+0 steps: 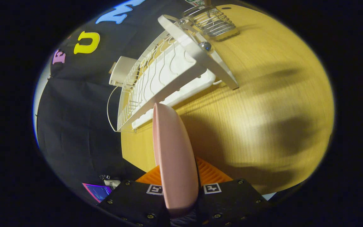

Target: Take the plate from the dish rack, then take the spoon from the basket and place it into the plate.

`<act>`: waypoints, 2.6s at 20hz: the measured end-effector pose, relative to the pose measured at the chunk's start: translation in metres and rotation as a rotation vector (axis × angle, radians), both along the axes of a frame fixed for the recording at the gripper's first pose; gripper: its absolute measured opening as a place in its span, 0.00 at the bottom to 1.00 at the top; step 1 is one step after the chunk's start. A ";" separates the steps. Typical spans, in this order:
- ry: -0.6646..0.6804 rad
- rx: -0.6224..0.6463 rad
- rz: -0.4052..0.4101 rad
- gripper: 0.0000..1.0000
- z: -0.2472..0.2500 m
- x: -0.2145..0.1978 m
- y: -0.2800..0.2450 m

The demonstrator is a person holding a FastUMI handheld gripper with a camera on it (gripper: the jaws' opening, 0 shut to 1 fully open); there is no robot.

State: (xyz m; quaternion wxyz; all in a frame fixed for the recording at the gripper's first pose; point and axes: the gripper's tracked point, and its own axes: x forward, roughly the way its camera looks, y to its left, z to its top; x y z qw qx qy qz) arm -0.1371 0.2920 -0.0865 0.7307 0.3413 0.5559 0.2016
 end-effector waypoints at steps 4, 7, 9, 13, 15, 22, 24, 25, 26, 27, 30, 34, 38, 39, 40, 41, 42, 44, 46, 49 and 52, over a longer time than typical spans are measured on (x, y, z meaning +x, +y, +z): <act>0.065 0.079 -0.007 0.30 -0.008 0.002 0.025; 0.073 0.096 -0.024 0.30 -0.010 0.006 0.030; 0.068 0.079 -0.041 0.34 -0.012 0.010 0.028; 0.061 0.063 -0.060 0.41 -0.004 0.014 0.017; 0.053 0.043 -0.064 0.67 -0.001 0.014 0.005; 0.005 -0.060 -0.049 0.68 -0.001 0.011 -0.040; -0.022 -0.093 -0.045 0.68 0.001 0.012 -0.053; -0.044 -0.099 -0.045 0.68 0.006 0.014 -0.058; -0.071 -0.111 -0.051 0.68 0.012 0.017 -0.065; -0.105 -0.133 -0.060 0.68 0.019 0.022 -0.074; -0.229 -0.211 -0.101 0.68 0.046 0.041 -0.101; -0.411 -0.324 -0.176 0.68 0.088 0.071 -0.139; -0.586 -0.415 -0.282 0.68 0.126 0.109 -0.176; -0.625 -0.432 -0.308 0.68 0.135 0.119 -0.184; -0.660 -0.445 -0.340 0.68 0.145 0.132 -0.191; -0.691 -0.450 -0.371 0.68 0.153 0.142 -0.196; -0.712 -0.459 -0.408 0.67 0.157 0.154 -0.202; -0.732 -0.483 -0.483 0.67 0.158 0.177 -0.214; -0.729 -0.483 -0.523 0.67 0.152 0.197 -0.217; -0.711 -0.497 -0.568 0.67 0.143 0.220 -0.223; -0.689 -0.473 -0.613 0.67 0.137 0.242 -0.229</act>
